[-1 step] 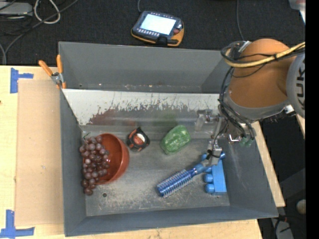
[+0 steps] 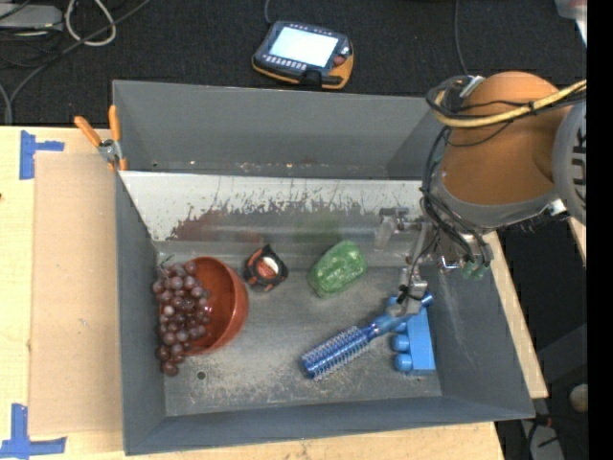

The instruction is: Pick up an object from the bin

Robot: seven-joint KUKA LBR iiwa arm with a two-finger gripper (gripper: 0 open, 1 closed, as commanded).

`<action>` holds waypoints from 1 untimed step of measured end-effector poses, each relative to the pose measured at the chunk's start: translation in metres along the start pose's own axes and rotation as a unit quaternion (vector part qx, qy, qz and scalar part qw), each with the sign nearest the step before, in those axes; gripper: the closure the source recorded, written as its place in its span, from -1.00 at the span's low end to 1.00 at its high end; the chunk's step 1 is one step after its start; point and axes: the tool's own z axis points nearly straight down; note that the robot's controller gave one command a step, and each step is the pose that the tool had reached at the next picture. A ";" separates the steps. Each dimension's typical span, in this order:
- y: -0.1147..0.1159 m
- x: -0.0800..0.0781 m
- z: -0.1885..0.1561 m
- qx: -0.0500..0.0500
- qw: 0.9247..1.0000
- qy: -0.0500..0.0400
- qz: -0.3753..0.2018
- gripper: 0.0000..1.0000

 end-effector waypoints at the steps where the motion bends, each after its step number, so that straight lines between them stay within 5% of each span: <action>1: 0.001 0.021 0.137 0.000 0.998 0.001 -0.062 -1.00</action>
Offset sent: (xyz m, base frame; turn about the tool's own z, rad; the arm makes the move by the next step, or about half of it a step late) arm -0.0311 0.0095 -0.0850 -0.0823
